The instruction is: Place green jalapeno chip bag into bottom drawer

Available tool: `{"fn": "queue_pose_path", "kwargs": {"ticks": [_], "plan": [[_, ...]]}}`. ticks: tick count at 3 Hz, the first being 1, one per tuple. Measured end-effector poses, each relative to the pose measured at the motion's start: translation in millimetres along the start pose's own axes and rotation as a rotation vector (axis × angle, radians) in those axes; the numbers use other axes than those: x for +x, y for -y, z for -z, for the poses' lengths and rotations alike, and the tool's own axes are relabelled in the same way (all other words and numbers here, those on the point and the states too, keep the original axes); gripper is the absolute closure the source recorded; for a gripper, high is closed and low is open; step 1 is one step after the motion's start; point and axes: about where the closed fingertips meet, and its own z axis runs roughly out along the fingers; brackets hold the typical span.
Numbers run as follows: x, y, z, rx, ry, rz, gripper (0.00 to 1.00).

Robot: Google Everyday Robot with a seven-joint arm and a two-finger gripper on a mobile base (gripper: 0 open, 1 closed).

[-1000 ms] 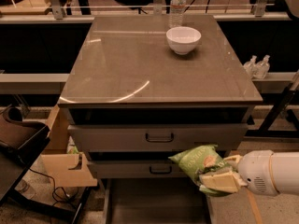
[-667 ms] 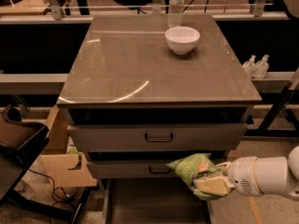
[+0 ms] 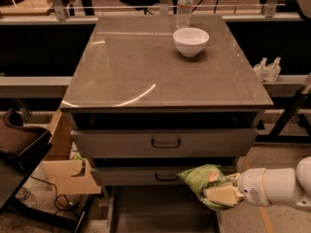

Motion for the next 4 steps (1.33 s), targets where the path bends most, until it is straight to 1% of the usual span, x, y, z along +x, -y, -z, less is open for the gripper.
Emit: {"fn": "queue_pose_path", "kwargs": {"ticks": [1,2,3,4], "plan": [[61,42,-26,-0.028,0.0,-0.107,1.0],[115,80,-60,-0.049,-0.012,-0.174,1.0],[149,108,-97,-0.077,-0.057,-0.217,1.0],[179,130,-140,-0.141,-0.086,-0.26,1.0]]}}
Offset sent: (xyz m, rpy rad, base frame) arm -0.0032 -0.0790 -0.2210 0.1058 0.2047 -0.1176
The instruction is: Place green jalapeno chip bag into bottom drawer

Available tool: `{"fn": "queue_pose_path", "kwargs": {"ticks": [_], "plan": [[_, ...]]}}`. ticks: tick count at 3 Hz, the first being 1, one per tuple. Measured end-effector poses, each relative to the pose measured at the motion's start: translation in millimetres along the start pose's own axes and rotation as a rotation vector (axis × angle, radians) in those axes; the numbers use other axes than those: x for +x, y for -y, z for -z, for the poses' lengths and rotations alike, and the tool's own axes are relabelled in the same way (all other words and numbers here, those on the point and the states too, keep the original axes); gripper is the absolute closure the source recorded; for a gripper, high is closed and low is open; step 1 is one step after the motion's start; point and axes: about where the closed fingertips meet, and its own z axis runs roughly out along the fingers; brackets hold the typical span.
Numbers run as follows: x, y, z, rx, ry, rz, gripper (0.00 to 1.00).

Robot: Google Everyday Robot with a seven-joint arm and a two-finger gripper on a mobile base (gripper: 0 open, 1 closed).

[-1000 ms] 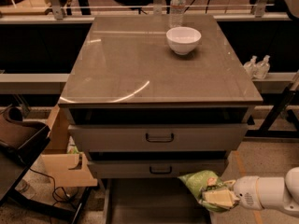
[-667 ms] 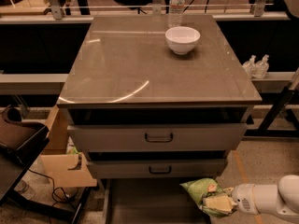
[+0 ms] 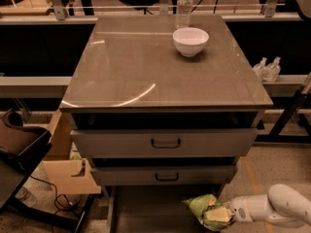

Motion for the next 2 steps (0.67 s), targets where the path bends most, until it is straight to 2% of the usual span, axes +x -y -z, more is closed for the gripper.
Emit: {"fn": "queue_pose_path", "kwargs": {"ticks": [1,2], "plan": [[15,25,-44,-0.073,-0.015,-0.046,1.0],[30,43,-76,-0.121,0.01,-0.108,1.0]]}}
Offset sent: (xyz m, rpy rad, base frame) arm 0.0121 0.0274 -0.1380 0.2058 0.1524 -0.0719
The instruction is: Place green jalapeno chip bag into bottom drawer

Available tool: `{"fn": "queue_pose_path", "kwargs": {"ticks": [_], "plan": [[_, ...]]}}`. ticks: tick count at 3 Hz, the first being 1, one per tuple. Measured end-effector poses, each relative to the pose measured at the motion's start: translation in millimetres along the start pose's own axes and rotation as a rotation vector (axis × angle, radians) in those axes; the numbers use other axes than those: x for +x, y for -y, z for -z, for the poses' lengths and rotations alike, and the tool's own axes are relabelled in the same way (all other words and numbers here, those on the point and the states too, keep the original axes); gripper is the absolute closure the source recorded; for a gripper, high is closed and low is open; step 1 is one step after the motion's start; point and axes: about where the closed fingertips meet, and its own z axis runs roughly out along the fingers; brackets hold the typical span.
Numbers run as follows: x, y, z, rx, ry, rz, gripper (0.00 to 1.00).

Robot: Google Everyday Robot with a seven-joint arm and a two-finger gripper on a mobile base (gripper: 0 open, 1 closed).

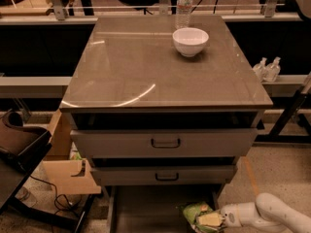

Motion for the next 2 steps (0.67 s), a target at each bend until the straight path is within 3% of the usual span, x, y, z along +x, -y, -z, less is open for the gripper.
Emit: {"fn": "queue_pose_path", "kwargs": {"ticks": [2], "plan": [[-3,25,-41,-0.051,-0.02,-0.083,1.0]]}}
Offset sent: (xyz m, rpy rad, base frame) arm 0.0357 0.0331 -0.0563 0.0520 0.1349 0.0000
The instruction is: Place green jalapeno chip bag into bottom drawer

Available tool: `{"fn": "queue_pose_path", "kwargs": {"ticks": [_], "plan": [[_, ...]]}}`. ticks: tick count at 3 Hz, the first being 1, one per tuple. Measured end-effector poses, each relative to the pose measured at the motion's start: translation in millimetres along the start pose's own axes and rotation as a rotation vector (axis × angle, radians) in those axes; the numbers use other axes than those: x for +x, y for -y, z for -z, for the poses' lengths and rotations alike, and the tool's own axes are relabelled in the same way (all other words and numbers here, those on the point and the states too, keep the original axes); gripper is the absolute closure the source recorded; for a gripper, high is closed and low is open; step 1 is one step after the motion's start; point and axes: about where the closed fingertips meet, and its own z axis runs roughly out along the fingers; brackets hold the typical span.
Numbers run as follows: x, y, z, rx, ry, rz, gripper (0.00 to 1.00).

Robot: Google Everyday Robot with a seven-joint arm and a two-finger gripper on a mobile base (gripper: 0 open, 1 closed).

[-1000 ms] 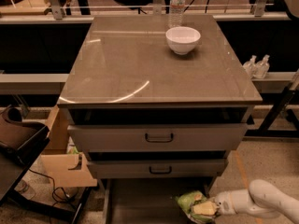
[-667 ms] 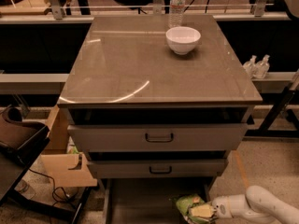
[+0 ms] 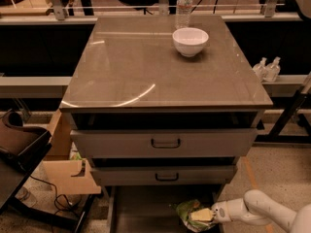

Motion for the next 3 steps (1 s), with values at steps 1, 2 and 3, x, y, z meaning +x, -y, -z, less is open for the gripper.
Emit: {"fn": "queue_pose_path", "kwargs": {"ticks": [1,2,3], "plan": [[-9.7,0.2,-23.8,-0.019,-0.032,-0.01,1.0],[-9.2,-0.9,-26.5,-0.023,-0.035,-0.01,0.83],[-8.3,-1.7,-28.7,-0.027,-0.037,-0.011,0.61]]}}
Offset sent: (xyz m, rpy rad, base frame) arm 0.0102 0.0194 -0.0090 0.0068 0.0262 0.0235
